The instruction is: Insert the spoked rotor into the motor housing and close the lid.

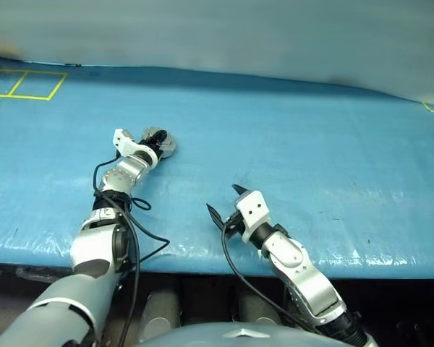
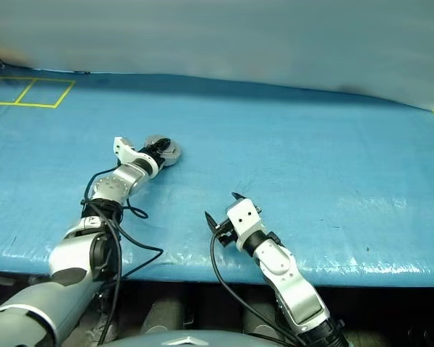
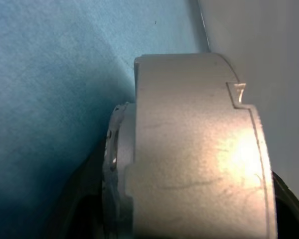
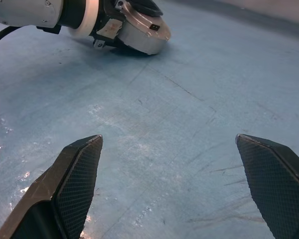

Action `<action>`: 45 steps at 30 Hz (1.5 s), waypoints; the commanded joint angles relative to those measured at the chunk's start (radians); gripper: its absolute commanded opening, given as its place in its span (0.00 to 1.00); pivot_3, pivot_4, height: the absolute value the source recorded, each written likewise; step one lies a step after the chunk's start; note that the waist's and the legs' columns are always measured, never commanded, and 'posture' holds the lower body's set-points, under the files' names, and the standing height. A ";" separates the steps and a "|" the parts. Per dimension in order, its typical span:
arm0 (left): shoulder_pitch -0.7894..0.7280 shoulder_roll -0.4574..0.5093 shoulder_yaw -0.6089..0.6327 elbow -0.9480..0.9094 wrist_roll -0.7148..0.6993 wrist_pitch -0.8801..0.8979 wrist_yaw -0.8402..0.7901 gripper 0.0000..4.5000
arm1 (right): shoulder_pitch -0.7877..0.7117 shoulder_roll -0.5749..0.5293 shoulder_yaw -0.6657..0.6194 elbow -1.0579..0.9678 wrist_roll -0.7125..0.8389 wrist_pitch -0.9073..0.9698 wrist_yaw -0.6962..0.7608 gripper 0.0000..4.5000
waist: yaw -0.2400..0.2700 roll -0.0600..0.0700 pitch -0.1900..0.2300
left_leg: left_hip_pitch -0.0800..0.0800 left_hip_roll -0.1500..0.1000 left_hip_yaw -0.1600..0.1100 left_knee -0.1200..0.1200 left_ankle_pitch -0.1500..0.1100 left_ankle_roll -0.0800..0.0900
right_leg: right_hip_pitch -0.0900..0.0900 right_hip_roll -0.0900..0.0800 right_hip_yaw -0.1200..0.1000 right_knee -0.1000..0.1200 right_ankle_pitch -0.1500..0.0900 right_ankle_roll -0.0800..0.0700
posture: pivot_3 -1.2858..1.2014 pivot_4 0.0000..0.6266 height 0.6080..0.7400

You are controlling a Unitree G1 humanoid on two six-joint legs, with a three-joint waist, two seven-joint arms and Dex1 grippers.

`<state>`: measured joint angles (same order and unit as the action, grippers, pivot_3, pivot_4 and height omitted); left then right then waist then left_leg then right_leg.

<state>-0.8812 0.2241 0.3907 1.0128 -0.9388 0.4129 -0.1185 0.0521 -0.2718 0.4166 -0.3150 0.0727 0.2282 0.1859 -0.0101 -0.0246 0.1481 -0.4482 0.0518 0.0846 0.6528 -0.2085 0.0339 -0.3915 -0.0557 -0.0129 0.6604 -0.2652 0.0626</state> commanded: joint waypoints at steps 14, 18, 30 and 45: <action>0.462 0.056 0.052 -0.524 0.047 0.480 0.076 0.99 | -0.002 0.066 -0.020 -0.023 -0.022 0.048 0.072 1.00 | -0.038 0.005 -0.014 | 0.026 0.009 0.006 -0.008 -0.002 0.000 | 0.017 -0.004 0.001 0.003 -0.003 -0.006 | 0.52 0.24 1.00; 0.670 0.050 0.051 -0.825 -0.004 0.592 0.093 0.99 | -0.009 0.068 -0.020 -0.014 -0.023 0.057 0.100 1.00 | -0.039 0.006 -0.021 | 0.038 0.011 0.006 -0.012 -0.008 -0.007 | 0.021 -0.009 0.001 0.002 -0.008 -0.015 | 0.52 0.24 1.00; 1.034 0.087 -0.235 -1.399 0.335 0.224 -0.037 0.99 | -0.018 0.089 -0.038 -0.002 -0.001 0.070 0.158 1.00 | -0.016 0.009 -0.026 | 0.034 0.008 0.007 -0.022 -0.007 -0.010 | 0.014 -0.016 0.004 -0.001 -0.012 -0.023 | 0.52 0.24 1.00; 1.134 0.031 -0.441 -1.257 0.868 -0.558 -0.071 0.99 | 0.052 0.113 -0.119 0.042 -0.056 -0.058 0.081 1.00 | -0.001 0.008 -0.025 | 0.014 0.009 0.006 -0.024 -0.005 -0.005 | -0.003 -0.014 -0.001 -0.001 -0.016 -0.029 | 0.52 0.24 1.00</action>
<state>0.2545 0.2592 -0.0491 -0.2490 -0.0890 -0.0914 -0.1811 0.1026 -0.1671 0.3131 -0.2526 0.0297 0.2097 0.2885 -0.0113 -0.0166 0.1232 -0.4336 0.0606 0.0901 0.6290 -0.2130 0.0290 -0.3942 -0.0690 -0.0140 0.6593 -0.2809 0.0336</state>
